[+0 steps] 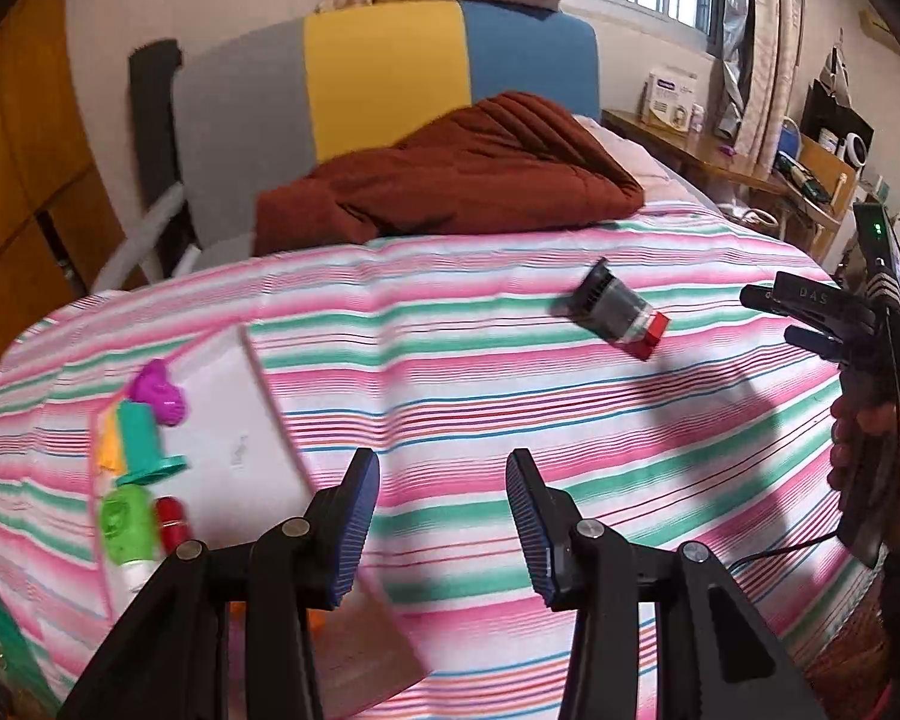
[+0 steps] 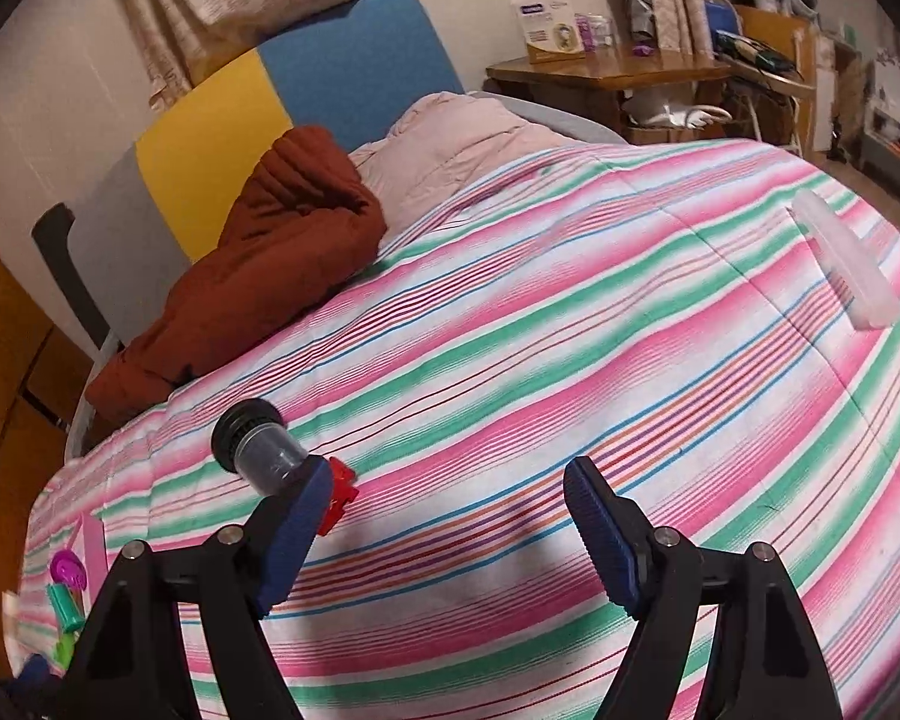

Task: Organize rigid objects
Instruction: 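Move both tools toward the clear-black cup and red block, then grasp the clear-black cup with the left gripper while the right gripper grasps the red block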

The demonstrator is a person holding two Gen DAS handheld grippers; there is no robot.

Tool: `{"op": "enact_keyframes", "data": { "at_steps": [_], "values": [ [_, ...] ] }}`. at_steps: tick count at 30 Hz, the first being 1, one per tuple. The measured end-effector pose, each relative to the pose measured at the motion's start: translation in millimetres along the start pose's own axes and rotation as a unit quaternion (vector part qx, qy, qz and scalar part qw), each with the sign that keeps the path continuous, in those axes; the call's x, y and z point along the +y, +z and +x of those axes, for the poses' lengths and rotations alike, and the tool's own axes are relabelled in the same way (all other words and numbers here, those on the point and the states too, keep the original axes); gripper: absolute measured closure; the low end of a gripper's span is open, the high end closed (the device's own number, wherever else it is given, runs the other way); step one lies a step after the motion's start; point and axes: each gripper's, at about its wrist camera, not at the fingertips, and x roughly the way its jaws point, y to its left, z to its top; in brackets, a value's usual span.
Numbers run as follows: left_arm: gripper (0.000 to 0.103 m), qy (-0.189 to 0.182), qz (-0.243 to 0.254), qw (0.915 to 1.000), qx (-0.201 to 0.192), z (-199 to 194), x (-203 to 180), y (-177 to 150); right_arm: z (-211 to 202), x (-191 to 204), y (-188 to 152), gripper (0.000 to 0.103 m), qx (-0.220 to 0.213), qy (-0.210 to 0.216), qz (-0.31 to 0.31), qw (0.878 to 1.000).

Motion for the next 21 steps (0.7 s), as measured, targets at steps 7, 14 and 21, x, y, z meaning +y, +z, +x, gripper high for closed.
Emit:
{"op": "enact_keyframes", "data": {
  "at_steps": [7, 14, 21],
  "values": [
    [0.059, -0.052, -0.024, 0.9978, 0.034, 38, -20, 24, 1, -18, 4, 0.023, 0.004, -0.003, 0.046, 0.999],
    [0.051, -0.141, -0.071, 0.9844, 0.077, 83, -44, 55, 6, -23, 5, 0.023, 0.019, 0.014, 0.068, 0.997],
    [0.031, -0.179, -0.150, 0.9663, 0.109, 140, -65, 80, 3, -22, 5, 0.023, 0.018, 0.027, 0.069, 0.997]
  ]
}}
